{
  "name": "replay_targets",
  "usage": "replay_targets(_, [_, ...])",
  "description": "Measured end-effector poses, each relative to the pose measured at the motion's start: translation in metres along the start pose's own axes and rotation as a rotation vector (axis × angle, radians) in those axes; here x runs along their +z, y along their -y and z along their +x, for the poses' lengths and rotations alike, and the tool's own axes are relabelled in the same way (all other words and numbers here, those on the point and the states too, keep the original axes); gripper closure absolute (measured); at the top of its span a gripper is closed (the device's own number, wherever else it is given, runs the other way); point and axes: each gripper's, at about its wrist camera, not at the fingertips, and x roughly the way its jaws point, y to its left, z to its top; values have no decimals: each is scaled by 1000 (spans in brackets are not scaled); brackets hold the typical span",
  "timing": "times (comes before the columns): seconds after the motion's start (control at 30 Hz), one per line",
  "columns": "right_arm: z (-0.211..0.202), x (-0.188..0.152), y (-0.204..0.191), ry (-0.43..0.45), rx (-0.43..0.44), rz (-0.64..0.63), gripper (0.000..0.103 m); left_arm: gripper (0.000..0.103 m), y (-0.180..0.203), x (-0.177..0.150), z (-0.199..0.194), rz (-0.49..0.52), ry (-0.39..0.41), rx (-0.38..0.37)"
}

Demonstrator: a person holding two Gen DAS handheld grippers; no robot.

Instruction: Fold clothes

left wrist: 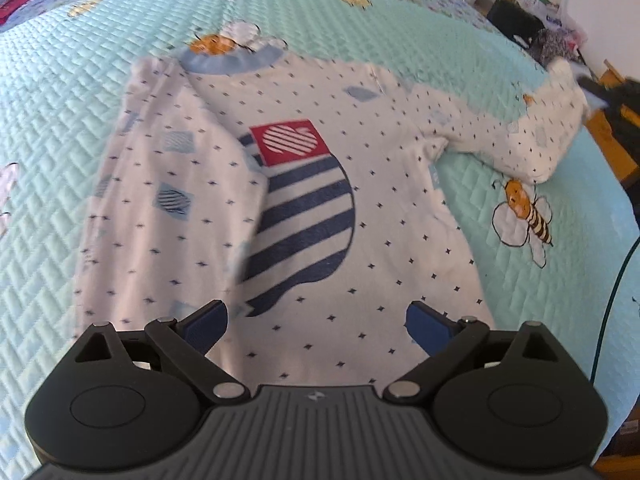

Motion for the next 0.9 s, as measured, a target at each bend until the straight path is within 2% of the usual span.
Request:
replay_targets(0.1, [15, -17, -48, -75, 122, -102, 98, 5, -11, 0, -14, -22, 28, -27])
replay_targets(0.2, [23, -41, -88, -166, 244, -189, 98, 5, -34, 3, -22, -138, 25, -170])
replay_targets(0.3, [18, -69, -108, -239, 310, -252, 98, 5, -52, 9, -24, -257, 19, -298])
replay_targets(0.37, [12, -85, -114, -280, 327, -284, 98, 5, -56, 14, -26, -293, 36, -347])
replay_targets(0.47, [3, -107, -120, -318, 291, -420, 98, 5, -53, 23, -24, -316, 43, -398])
replay_targets(0.6, [-8, -133, -129, -356, 283, -574, 98, 5, -45, 29, -6, -335, -32, -446])
replay_targets(0.73, [-31, -155, -133, -332, 266, -711, 98, 5, -45, 23, 14, -426, -80, -556])
replay_targets(0.9, [-53, -177, -133, -300, 243, -864, 97, 5, -41, 18, 27, -469, -118, -577])
